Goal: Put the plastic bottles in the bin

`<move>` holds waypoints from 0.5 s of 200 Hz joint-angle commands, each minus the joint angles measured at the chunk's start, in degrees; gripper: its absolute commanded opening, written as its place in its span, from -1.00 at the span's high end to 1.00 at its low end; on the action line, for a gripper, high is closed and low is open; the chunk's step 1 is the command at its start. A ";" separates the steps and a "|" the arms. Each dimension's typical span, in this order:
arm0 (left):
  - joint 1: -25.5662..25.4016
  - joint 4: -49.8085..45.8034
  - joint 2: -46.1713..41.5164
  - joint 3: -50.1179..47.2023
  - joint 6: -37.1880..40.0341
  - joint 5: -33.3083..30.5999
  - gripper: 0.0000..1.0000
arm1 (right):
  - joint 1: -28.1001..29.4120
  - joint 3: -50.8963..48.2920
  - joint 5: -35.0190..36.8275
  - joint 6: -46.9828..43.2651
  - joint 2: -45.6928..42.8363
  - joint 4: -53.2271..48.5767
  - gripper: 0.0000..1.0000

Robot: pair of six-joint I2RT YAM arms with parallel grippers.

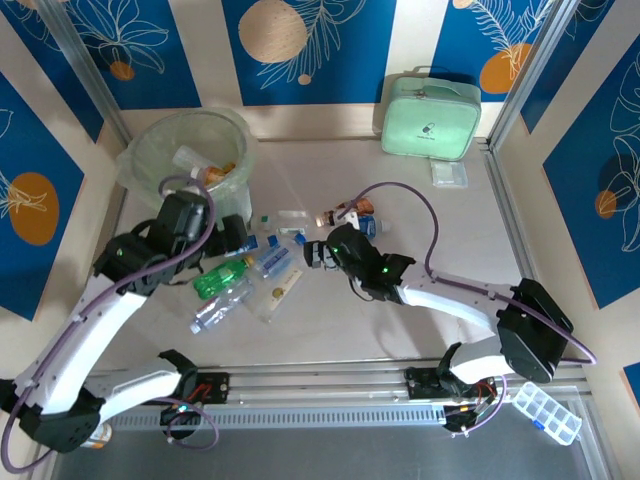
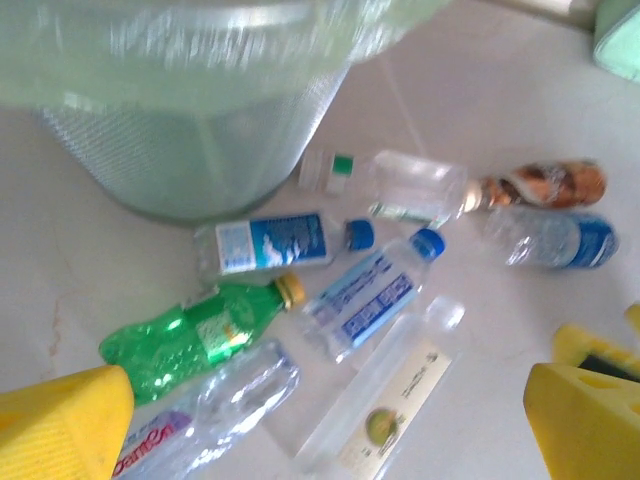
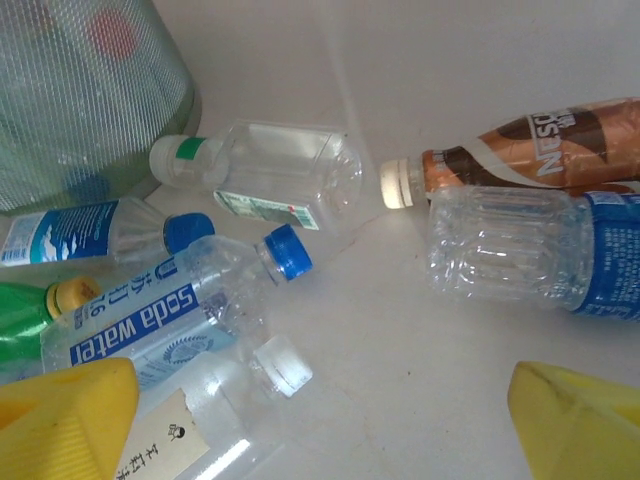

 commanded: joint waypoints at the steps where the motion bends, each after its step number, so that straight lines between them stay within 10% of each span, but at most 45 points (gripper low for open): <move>1: -1.31 3.30 -4.93 -7.55 2.05 0.57 -1.00 | -0.40 -0.86 0.18 0.91 -1.61 0.49 -0.91; 56: -1.94 15.37 -11.14 -25.98 9.14 15.98 -1.00 | -0.36 -0.35 -2.40 -0.20 -0.47 1.03 -0.90; 100: -3.77 19.15 -9.02 -29.28 3.70 12.10 -0.97 | -0.48 -0.38 -1.90 -0.46 -0.67 0.77 -0.90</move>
